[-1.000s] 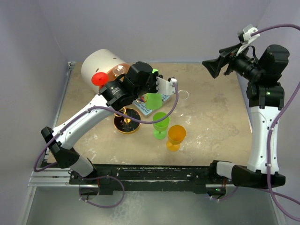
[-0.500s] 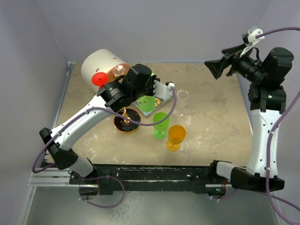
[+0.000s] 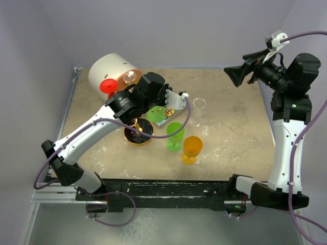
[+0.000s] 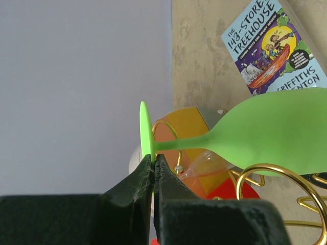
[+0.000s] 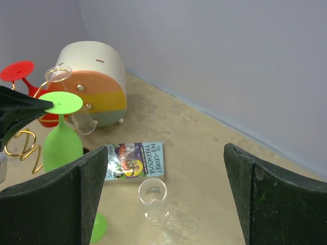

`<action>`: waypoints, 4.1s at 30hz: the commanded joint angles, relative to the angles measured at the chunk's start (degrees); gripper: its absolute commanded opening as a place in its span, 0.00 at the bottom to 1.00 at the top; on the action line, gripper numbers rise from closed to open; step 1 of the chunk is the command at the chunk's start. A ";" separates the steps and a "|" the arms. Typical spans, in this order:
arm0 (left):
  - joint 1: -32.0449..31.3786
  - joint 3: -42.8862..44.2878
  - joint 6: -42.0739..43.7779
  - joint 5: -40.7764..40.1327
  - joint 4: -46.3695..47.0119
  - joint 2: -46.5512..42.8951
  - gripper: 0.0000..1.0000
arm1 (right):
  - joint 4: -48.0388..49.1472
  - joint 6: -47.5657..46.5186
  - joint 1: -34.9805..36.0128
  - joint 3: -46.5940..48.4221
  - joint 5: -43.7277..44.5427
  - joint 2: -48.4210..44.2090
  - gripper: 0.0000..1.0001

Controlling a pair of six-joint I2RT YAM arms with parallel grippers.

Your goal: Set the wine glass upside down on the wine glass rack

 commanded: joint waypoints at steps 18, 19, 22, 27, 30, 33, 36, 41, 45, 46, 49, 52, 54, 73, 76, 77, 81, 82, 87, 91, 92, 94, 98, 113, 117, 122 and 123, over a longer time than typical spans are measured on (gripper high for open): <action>0.40 -3.18 2.88 -7.38 2.41 -4.18 0.05 | 4.60 2.69 -2.00 -1.22 -1.76 -1.42 0.98; 0.50 -3.44 3.00 -7.74 2.68 -4.18 0.05 | 4.55 2.58 -2.04 -1.18 -1.55 -1.35 0.98; 0.84 -3.94 2.97 -7.94 3.29 -4.18 0.05 | 4.28 2.04 -2.13 -0.97 -1.08 -1.14 0.98; 1.13 -4.62 2.86 -7.93 4.32 -4.00 0.06 | 4.24 1.67 -2.21 -1.18 -0.83 -1.14 0.98; 1.13 -4.88 2.83 -7.76 4.87 -3.70 0.07 | 4.30 1.58 -2.30 -1.39 -0.80 -1.19 0.98; 1.13 -4.88 2.79 -7.77 5.57 -3.19 0.08 | 4.24 1.49 -2.31 -1.40 -0.69 -1.15 0.99; 1.13 -4.79 2.65 -7.94 6.69 -2.62 0.09 | 4.24 1.36 -2.30 -1.55 -0.56 -1.23 0.99; 1.13 -4.28 2.68 -8.42 7.91 -1.59 0.09 | 4.32 1.14 -2.36 -1.92 -0.52 -1.32 0.99; 1.13 -4.14 2.55 -8.63 8.28 -1.24 0.09 | 4.32 1.05 -2.38 -2.15 -0.52 -1.40 0.99; 1.15 -4.16 2.47 -8.53 8.30 -1.11 0.09 | 4.26 0.99 -2.39 -2.19 -0.47 -1.41 0.99; 1.14 -4.17 2.34 -8.39 8.32 -1.01 0.09 | 4.25 0.97 -2.39 -2.19 -0.55 -1.49 0.99; 1.13 -4.13 2.08 -8.26 8.32 -1.01 0.10 | 4.34 0.84 -2.39 -2.40 -0.52 -1.57 0.99; 1.17 -4.02 1.71 -8.05 8.21 -1.00 0.10 | 4.37 0.88 -2.39 -2.62 -0.52 -1.65 0.99; 3.24 5.86 -14.87 4.38 2.87 -2.39 0.36 | -0.35 -2.40 -2.46 -0.18 7.26 0.56 1.00; 5.39 7.47 -19.21 7.98 1.90 -3.38 0.57 | -0.51 -1.52 -2.48 -0.61 6.86 1.07 1.00; 6.63 7.84 -20.64 9.57 1.64 -3.85 0.63 | -0.70 -1.68 -2.44 -0.83 7.12 1.20 1.00; 10.80 8.63 -26.34 14.08 1.74 -6.08 0.88 | -5.42 -6.16 -2.48 -1.15 10.12 1.52 1.00; 11.60 8.72 -27.51 14.27 1.88 -6.74 0.95 | -6.90 -6.98 -2.48 -1.34 10.20 1.38 1.00; 15.66 9.20 -31.84 14.16 3.07 -8.98 0.99 | -17.69 -16.28 -2.43 -1.43 4.29 1.43 1.00; 21.51 11.82 -38.51 19.97 1.52 -9.51 0.99 | -35.23 -28.58 -0.73 1.92 0.95 4.45 0.96; 23.34 12.30 -39.95 22.11 0.90 -9.64 0.99 | -38.72 -31.71 1.23 2.53 2.44 5.21 0.95; 27.07 12.51 -42.98 27.73 0.24 -10.17 0.99 | -41.56 -34.81 8.45 0.95 9.54 5.06 0.92; 33.11 11.05 -47.54 36.31 0.53 -11.67 0.99 | -40.46 -36.47 21.68 -7.04 16.86 1.47 0.91; 39.05 7.11 -47.32 37.17 3.20 -12.33 0.99 | -43.20 -39.39 33.51 -17.02 14.55 6.92 0.77; 39.36 7.80 -47.25 37.53 3.43 -11.64 0.99 | -39.64 -37.27 36.03 -19.11 17.39 8.13 0.73; 39.62 7.29 -47.24 38.11 3.54 -11.85 0.99 | -37.10 -36.03 37.56 -21.00 20.63 9.23 0.69; 39.63 7.18 -47.14 38.16 3.64 -11.96 0.99 | -36.73 -35.82 37.76 -21.37 21.23 9.37 0.67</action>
